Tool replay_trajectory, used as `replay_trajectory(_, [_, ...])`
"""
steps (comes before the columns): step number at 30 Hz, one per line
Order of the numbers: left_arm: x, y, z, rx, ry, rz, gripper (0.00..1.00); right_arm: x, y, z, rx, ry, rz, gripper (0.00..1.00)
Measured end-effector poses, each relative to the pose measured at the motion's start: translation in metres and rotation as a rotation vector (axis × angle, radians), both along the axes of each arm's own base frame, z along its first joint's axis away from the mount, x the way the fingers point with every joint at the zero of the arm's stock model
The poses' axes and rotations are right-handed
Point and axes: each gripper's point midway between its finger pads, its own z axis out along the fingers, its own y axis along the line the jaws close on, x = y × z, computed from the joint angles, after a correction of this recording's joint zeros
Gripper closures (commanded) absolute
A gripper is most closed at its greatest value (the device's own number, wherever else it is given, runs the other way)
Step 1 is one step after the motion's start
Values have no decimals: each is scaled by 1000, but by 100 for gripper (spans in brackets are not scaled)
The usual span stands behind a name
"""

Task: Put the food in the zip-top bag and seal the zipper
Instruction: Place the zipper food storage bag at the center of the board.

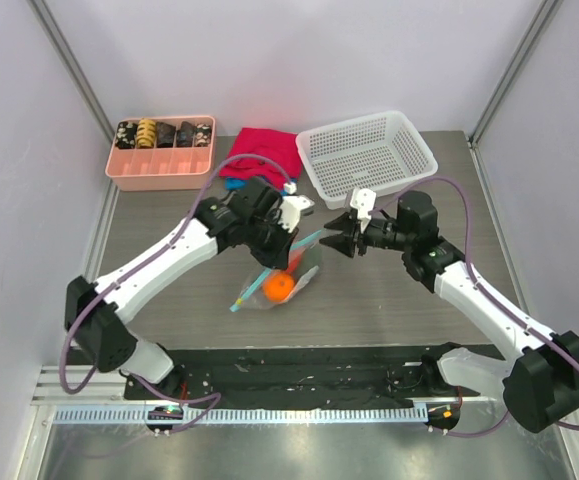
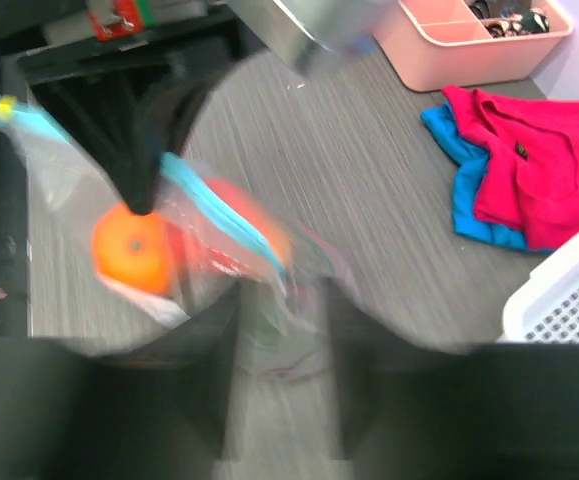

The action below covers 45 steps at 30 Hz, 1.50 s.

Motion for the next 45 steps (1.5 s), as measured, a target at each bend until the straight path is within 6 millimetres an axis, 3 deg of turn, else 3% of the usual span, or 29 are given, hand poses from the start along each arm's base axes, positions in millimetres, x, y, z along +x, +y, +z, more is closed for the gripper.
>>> replay_trajectory(2, [-8,9,1,-46,49,55,100,4,0,7,13,10,-28,5])
replay_trajectory(3, [-12,17,3,-75,86,96,100,7,-1,10,21,20,-51,0])
replay_trajectory(7, [-15,40,10,-193,217,314,100,19,-8,26,54,48,-160,0])
replay_trajectory(10, [-11,38,15,-257,300,447,100,23,-20,39,88,67,-261,0])
replay_trajectory(15, [-2,-4,8,-347,469,565,100,42,-51,75,175,98,-470,0])
replay_trajectory(19, [-6,-64,1,-377,562,536,100,64,-90,94,252,152,-671,0])
replay_trajectory(23, [-3,-127,20,-493,623,486,100,77,-122,106,307,182,-825,0])
replay_trajectory(27, [5,-141,25,-579,663,480,100,79,-131,113,322,183,-873,0])
replay_trajectory(31, [22,-112,-20,-559,691,563,100,78,-134,108,308,197,-884,0])
replay_trajectory(35, [41,-49,-101,-410,704,722,99,75,-133,93,277,221,-877,0])
replay_trajectory(38, [46,-6,-140,-312,701,791,90,72,-132,76,241,244,-868,0])
replay_trajectory(39, [45,6,-148,-285,699,803,84,71,-133,70,230,251,-868,0])
replay_trajectory(41, [45,23,-155,-252,687,803,56,69,-133,59,206,266,-866,0])
replay_trajectory(44, [44,36,-156,-229,666,778,26,65,-134,46,174,278,-862,0])
replay_trajectory(45, [43,40,-152,-234,662,769,6,63,-135,44,168,281,-861,0])
